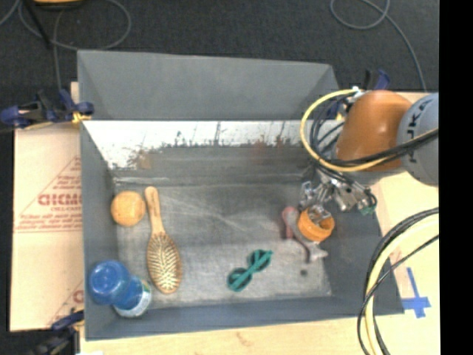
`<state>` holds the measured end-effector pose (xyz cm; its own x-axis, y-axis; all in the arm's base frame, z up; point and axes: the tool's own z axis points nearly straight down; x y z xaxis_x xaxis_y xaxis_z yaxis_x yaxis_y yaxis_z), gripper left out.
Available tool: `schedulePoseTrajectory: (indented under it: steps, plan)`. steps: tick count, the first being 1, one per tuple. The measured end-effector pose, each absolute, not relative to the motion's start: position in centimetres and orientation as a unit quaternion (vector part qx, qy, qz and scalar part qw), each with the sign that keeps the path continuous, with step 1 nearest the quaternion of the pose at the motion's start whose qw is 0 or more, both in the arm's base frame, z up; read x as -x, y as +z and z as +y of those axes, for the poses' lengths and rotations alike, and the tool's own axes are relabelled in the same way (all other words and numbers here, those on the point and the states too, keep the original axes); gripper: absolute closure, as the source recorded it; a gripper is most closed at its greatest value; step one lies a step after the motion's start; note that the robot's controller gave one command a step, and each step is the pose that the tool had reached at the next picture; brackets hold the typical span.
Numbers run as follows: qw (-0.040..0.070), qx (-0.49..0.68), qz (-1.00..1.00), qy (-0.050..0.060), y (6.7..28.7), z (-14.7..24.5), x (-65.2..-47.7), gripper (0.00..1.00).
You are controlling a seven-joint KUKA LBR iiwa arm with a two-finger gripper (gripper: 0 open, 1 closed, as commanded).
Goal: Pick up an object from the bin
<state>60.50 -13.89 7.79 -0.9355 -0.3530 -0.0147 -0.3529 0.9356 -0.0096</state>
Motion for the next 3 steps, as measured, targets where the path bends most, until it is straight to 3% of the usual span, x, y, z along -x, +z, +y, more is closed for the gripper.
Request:
schedulePoseTrajectory:
  steps: [1, 2, 3]
  plan:
    - [0.002, 0.163, 0.987, -0.001, 15.4, -13.8, -60.2, 1.00]
    - [0.002, 0.163, 0.987, -0.001, 15.4, -13.8, -60.2, 1.00]
    - [0.003, 0.154, 0.988, -0.001, 28.3, -14.5, -60.2, 1.00]
